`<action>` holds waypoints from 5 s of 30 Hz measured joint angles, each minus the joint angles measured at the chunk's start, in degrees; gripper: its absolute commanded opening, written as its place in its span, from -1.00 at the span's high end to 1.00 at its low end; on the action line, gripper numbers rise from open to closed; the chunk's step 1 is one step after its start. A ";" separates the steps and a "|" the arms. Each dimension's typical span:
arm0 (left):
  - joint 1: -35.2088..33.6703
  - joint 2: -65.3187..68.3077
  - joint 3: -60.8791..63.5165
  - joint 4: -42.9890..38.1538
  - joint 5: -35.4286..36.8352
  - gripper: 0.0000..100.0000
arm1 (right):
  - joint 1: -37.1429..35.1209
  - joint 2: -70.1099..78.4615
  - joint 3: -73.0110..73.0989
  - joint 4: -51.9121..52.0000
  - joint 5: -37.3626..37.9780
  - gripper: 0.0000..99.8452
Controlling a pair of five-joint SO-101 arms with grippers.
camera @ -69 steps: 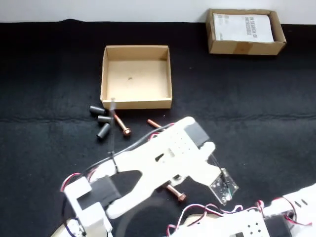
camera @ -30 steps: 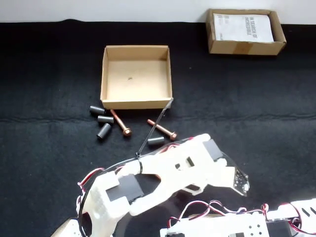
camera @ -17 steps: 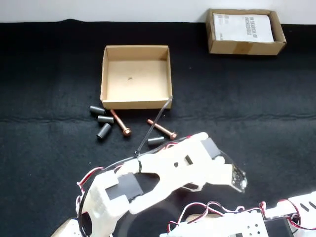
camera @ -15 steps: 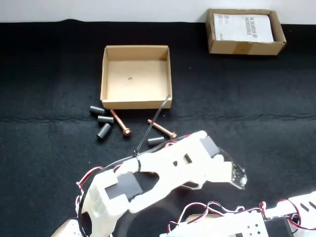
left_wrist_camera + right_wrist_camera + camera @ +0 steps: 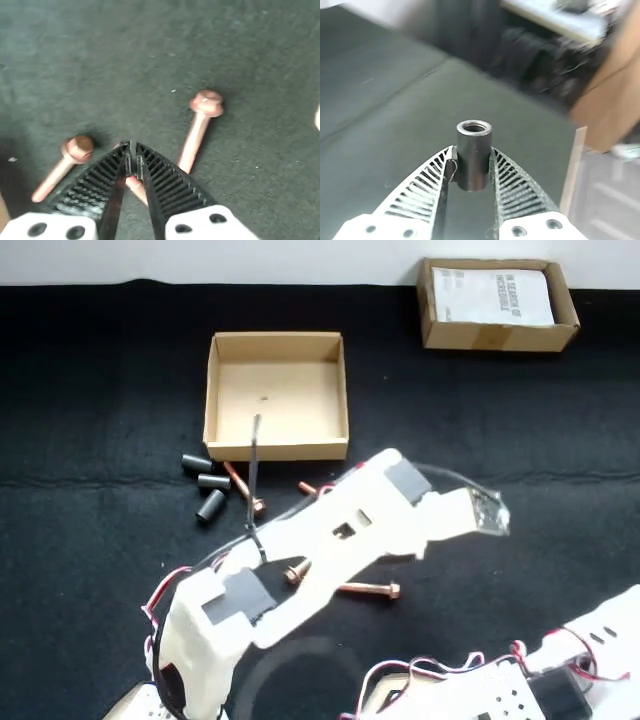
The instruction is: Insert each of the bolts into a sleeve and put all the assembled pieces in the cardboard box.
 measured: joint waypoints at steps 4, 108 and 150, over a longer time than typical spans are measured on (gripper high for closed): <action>-1.76 0.00 -0.09 1.58 0.00 0.98 | -5.27 0.00 0.00 2.20 -3.08 0.99; -19.78 -78.42 39.47 -13.27 41.93 0.98 | -87.47 0.00 16.18 -1.32 -11.16 0.99; -26.20 -86.15 77.36 -80.09 47.30 0.98 | -93.54 0.00 25.41 -39.56 -21.54 0.99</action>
